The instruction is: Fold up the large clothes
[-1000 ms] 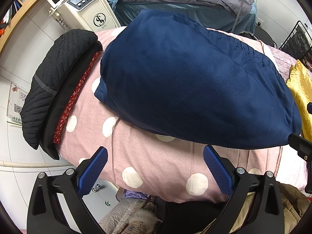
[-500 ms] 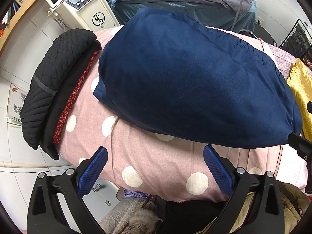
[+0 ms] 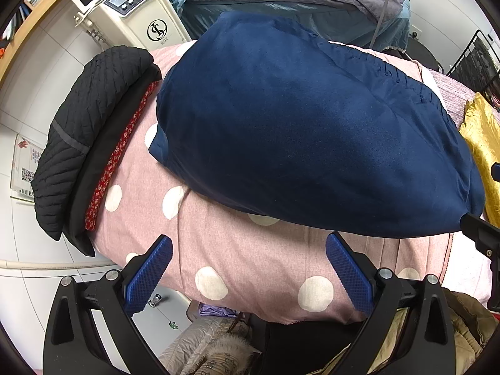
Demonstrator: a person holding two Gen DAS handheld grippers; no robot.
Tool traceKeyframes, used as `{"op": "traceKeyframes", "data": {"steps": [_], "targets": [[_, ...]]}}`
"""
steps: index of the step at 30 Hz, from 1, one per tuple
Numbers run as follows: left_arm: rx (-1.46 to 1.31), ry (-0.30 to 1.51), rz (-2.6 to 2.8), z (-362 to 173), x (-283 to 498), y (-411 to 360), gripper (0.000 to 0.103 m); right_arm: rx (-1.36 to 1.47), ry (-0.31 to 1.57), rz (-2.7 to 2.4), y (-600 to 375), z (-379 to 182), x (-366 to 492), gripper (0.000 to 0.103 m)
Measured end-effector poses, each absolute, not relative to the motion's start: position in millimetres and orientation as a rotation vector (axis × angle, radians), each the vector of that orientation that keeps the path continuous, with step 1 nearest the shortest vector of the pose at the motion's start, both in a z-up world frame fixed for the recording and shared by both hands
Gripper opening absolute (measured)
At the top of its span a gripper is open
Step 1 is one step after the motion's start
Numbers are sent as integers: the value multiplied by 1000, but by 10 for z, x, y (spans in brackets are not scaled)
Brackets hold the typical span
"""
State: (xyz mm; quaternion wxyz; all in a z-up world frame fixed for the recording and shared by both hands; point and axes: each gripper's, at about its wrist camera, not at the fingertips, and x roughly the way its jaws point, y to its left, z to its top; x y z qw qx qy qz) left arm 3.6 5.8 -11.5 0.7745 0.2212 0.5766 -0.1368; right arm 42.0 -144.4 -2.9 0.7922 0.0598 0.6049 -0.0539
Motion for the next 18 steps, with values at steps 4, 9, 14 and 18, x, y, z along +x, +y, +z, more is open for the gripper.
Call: {"op": "traceKeyframes", "data": {"steps": [4,9,14,18], "targets": [[480,1248,-296,-114,36,58,97,130,1301,-113,-1438,-39,423,89],[483,1249,-296,-118,44,53,97,133,1301,-109,-1434,-55,429,89],[484,1251,-296,-116,54,46,97,135,1302,-106,-1434,-55,434,89],[487,1250,-295,-102,94,34,97,149,1291,-87,-1452,-41,451,89]]}}
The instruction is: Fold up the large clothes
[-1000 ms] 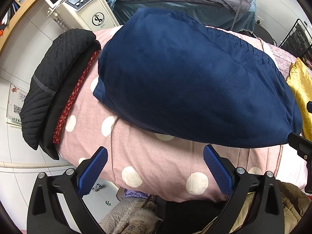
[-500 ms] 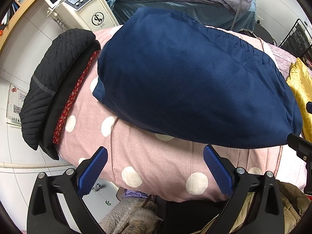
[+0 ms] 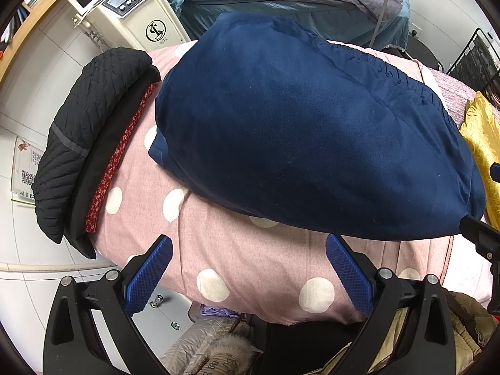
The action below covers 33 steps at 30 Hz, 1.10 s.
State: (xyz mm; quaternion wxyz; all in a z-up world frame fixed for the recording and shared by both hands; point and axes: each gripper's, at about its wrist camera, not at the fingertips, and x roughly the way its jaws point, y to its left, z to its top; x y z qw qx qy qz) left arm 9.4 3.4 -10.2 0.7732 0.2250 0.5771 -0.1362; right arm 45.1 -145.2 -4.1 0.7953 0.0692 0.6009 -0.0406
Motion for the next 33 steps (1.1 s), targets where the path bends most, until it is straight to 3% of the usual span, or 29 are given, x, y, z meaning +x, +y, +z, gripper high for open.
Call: {"op": "traceKeyframes", "data": {"steps": [8,15,21,27,28,29,30,33], "targets": [[388,1234,-264,64,430,210,97,303,1211,-8,-1786,63,611,89],[213,1231,-164,232,1177,662,97,439,1167,55,-2103,-20,1456,89],[88,1277,-111,208,1751,981,97,523,1229,63,-2335,-513,2555,89],[-26,1381,-174,-99,2310,1022,97,746,1342,174,-2121,-1091,3063,88],[-33,1404,-189,-173,2377,985,97,722,1357,185,-2054,-1124,3079,72],[-23,1434,-192,-258,2441,935,96,660,1376,201,-1939,-1138,3068,34],[12,1461,-207,-364,2495,825,95,588,1401,213,-1823,-1133,3014,15],[35,1469,-267,-528,2440,665,72,408,1405,264,-1624,-1091,2650,5]]}}
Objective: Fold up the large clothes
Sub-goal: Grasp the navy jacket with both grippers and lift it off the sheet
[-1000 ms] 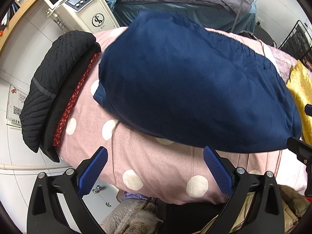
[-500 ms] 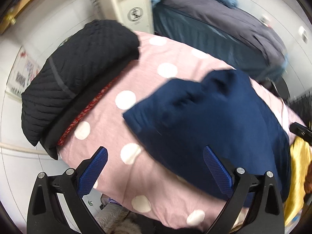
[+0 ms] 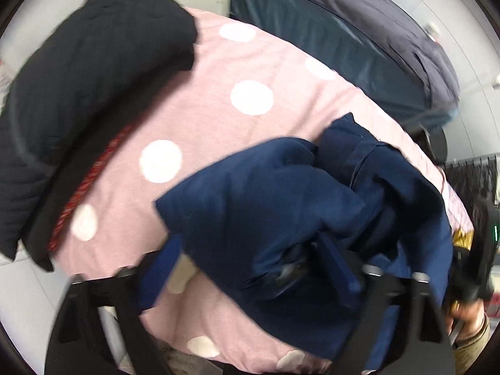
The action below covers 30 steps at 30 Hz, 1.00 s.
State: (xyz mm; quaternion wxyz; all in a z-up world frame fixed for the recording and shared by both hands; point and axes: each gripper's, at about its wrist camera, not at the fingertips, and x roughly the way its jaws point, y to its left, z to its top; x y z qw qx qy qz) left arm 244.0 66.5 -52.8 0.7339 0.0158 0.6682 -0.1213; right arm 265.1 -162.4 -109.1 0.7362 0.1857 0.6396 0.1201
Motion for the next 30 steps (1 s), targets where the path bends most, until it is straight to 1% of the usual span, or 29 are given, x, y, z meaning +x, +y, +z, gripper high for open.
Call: {"op": "traceKeyframes", "data": {"steps": [1,2,4,5,7,10,13,16,18,19,20,21,22,23,25,26,27,28,30], "targets": [[5,1492,-290,-600,2366,648,60,333,1395,300,-1557,-1045,2437,2],[-30,1516,-317,-668,2269,640,50,288,1394,323,-1522,-1014,2200,1],[-9,1528,-329,-753,2043,624,45,278,1406,322,-1534,-998,1764,1],[48,1523,-327,-789,1886,589,42,296,1418,317,-1560,-1002,1537,1],[255,1498,-334,-894,1393,455,38,322,1444,303,-1605,-1032,1070,1],[458,1499,-361,-1117,702,389,35,397,1493,261,-1654,-1177,422,1],[539,1570,-354,-1484,185,505,35,442,1582,265,-1578,-1473,-121,2],[530,1647,-319,-1849,-64,723,35,411,1643,270,-1399,-1667,-475,10],[485,1660,-287,-1954,-136,916,37,402,1654,263,-1337,-1639,-579,21],[454,1650,-285,-1917,-129,977,39,393,1635,262,-1337,-1527,-606,44],[409,1629,-290,-1837,-120,1039,45,389,1591,258,-1373,-1366,-614,70],[342,1585,-300,-1686,-82,1152,53,392,1550,256,-1408,-1239,-603,76],[306,1553,-302,-1589,-60,1222,72,407,1481,258,-1484,-1036,-589,78],[229,1487,-314,-1408,-23,1355,80,427,1421,262,-1580,-844,-549,78],[132,1423,-325,-1206,37,1537,81,455,1338,252,-1796,-577,-433,79],[91,1406,-318,-1135,85,1624,83,459,1292,232,-1894,-446,-350,83],[44,1393,-300,-1077,167,1726,85,460,1249,206,-1987,-374,-246,84],[1,1385,-280,-1042,272,1810,86,471,1195,176,-2148,-288,-89,84],[-78,1371,-259,-1001,509,1901,86,465,1151,129,-2267,-225,143,84]]}}
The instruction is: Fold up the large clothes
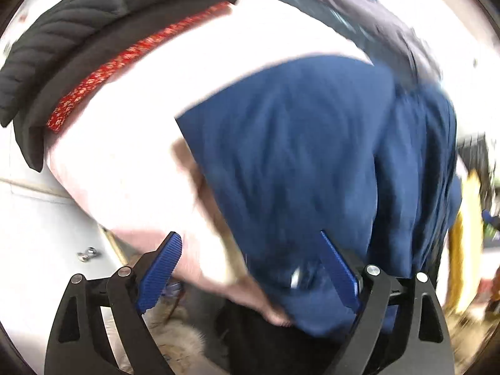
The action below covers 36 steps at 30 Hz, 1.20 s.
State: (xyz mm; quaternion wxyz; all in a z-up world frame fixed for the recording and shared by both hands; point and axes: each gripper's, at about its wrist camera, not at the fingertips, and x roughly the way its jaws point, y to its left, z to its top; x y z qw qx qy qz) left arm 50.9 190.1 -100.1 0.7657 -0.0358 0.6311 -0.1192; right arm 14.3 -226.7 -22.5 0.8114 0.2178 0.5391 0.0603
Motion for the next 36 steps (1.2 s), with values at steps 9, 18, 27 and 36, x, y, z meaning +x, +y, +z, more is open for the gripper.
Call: {"op": "traceKeyframes", "data": {"steps": [9,18,27,36], "targets": [[315,1243,-298,-1083,812,642,95,389,1155,43,-2276,-543,1794,84],[330,1309,-330,-1200,685,702,16,618,1173,12,-2593,-733,2059,84],[222,1470,-337,-1195,-596,1414,13,550,1386,65,-2566,-1352,2881,84],[108,1418,-267,-1044,-392,1459,12,196,1738,386,-1146,-2349,2955,57]]}}
